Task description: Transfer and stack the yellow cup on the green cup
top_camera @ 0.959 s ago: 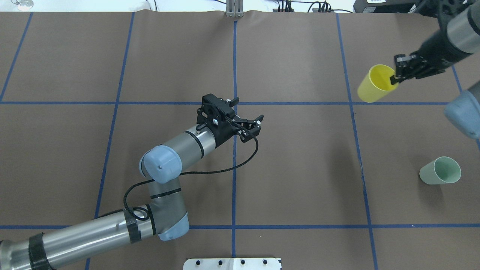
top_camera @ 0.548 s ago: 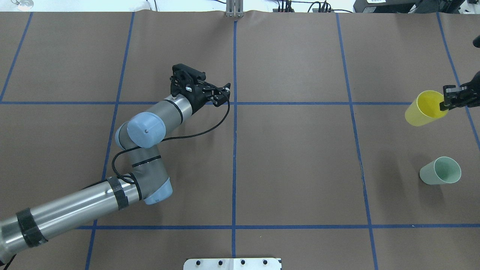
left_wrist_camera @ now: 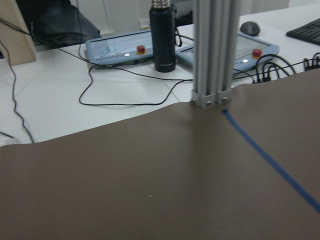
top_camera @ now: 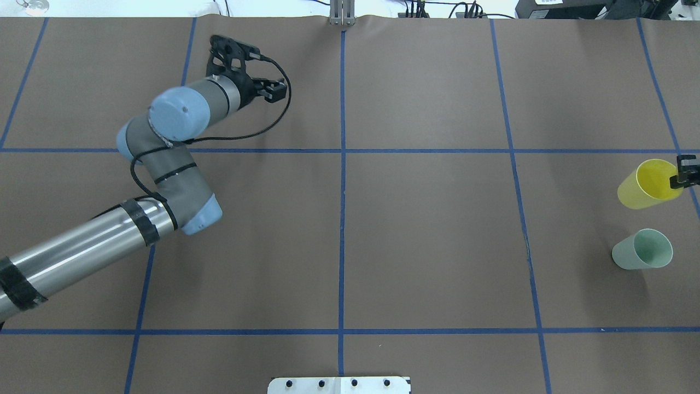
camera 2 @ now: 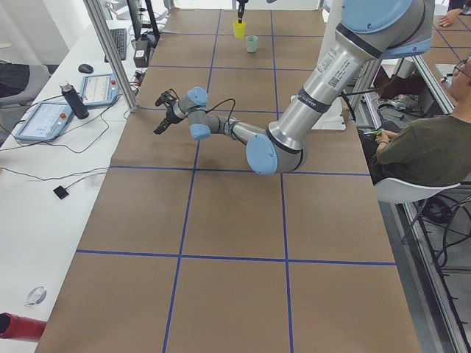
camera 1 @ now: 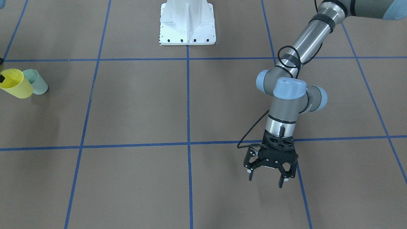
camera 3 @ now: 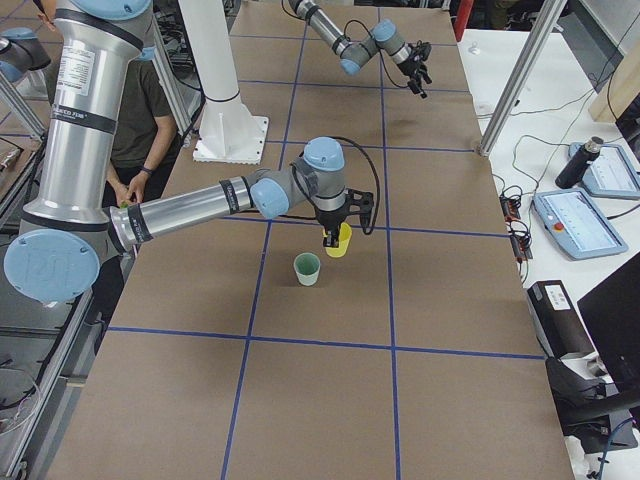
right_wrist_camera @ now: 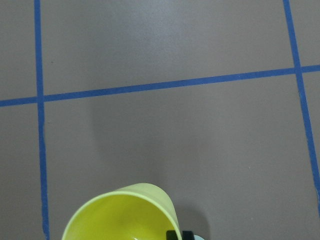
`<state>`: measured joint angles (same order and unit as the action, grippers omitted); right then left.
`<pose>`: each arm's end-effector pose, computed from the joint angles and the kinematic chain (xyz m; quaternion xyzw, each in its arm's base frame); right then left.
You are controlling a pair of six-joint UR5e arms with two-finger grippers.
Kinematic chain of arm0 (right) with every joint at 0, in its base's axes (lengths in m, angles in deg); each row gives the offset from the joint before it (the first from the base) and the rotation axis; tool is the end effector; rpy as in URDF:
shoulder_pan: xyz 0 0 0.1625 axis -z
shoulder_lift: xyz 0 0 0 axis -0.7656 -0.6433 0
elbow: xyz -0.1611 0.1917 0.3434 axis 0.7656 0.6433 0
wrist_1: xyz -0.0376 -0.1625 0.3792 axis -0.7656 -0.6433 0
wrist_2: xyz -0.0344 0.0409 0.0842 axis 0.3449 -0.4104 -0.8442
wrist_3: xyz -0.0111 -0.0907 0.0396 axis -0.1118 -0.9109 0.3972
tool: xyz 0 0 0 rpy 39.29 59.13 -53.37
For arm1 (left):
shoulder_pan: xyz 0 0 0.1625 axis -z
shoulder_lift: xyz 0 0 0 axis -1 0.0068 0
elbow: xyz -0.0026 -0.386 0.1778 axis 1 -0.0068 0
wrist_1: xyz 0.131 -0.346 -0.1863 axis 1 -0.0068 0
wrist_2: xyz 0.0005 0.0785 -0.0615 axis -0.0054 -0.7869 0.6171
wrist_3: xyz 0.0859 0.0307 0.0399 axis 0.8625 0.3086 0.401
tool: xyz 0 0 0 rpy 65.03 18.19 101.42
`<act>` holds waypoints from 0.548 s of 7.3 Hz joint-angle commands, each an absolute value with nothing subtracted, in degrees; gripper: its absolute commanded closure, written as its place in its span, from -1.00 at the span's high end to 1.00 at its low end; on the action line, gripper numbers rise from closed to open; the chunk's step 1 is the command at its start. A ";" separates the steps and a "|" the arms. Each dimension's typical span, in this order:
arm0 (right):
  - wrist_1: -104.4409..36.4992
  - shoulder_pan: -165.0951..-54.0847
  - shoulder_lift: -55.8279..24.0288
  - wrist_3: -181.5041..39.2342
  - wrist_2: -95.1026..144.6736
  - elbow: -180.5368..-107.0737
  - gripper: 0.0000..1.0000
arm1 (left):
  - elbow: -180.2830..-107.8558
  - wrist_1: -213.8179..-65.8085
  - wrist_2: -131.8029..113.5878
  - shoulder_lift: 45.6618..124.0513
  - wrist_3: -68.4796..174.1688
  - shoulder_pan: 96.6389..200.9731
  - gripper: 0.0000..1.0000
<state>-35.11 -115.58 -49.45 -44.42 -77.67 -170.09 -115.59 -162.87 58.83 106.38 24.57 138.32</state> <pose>-0.0985 -0.4004 0.4939 0.0267 -0.3736 0.0787 0.9239 0.4235 -0.6857 0.3469 0.3897 0.3474 -0.0152 0.8528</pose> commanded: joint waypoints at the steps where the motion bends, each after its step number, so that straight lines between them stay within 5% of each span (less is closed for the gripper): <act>1: -32.48 -115.53 -52.42 -44.66 -79.54 -170.17 -1.00 | -115.50 -149.62 69.51 106.40 25.21 146.27 1.00; 4: -28.94 -115.35 -56.30 -45.01 -80.95 -170.16 -1.00 | -115.41 -144.03 75.62 106.05 25.30 149.29 1.00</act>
<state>-29.71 -115.47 -55.02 -44.87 -80.29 -170.11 -115.43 -145.45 73.95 106.31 25.27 148.51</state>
